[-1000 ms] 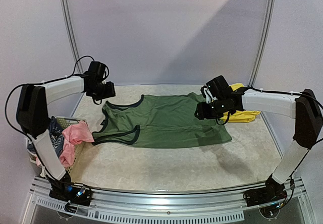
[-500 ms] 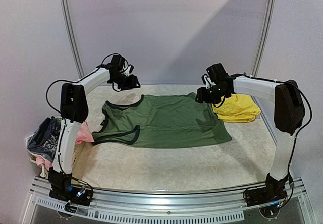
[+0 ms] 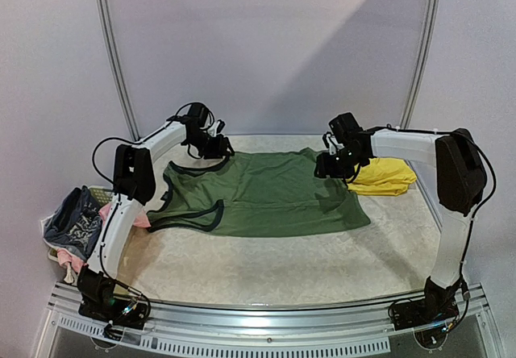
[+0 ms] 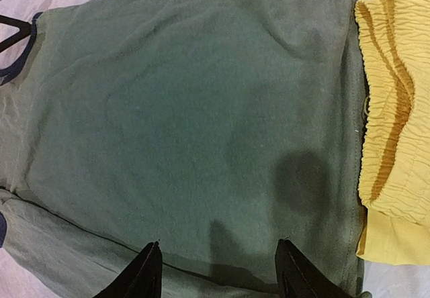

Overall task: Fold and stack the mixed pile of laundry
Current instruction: Fold the 1/3-folded tank top at the center of the board.

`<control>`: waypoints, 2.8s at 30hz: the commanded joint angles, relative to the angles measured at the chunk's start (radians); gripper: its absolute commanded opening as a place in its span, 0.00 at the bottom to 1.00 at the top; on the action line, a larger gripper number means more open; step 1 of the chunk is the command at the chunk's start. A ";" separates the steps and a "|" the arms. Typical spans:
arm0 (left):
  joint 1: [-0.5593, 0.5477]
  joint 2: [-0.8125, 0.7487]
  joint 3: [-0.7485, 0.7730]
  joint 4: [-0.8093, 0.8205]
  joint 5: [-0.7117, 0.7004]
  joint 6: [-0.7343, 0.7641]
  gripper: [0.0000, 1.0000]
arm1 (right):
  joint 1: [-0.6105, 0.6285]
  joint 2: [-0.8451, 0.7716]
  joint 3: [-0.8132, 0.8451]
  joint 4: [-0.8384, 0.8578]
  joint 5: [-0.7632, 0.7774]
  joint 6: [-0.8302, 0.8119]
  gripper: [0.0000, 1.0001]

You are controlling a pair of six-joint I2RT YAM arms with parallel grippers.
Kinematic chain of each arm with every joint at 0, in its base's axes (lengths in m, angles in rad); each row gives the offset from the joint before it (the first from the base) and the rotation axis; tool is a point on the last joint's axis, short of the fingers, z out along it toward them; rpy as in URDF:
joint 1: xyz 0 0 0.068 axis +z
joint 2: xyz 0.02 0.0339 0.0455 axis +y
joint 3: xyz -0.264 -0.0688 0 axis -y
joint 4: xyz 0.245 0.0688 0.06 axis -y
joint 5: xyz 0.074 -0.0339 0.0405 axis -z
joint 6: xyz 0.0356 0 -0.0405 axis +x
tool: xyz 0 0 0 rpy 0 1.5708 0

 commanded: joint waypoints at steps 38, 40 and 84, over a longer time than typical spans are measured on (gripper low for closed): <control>0.128 -0.100 -0.336 0.282 0.046 -0.157 0.00 | -0.160 0.517 0.754 -0.051 -0.170 0.005 0.57; 0.127 -0.096 -0.334 0.281 0.056 -0.154 0.00 | -0.190 0.579 0.834 -0.032 -0.205 0.041 0.57; 0.077 -0.056 -0.262 0.242 0.080 -0.157 0.00 | -0.256 1.026 1.193 0.274 -0.270 0.522 0.19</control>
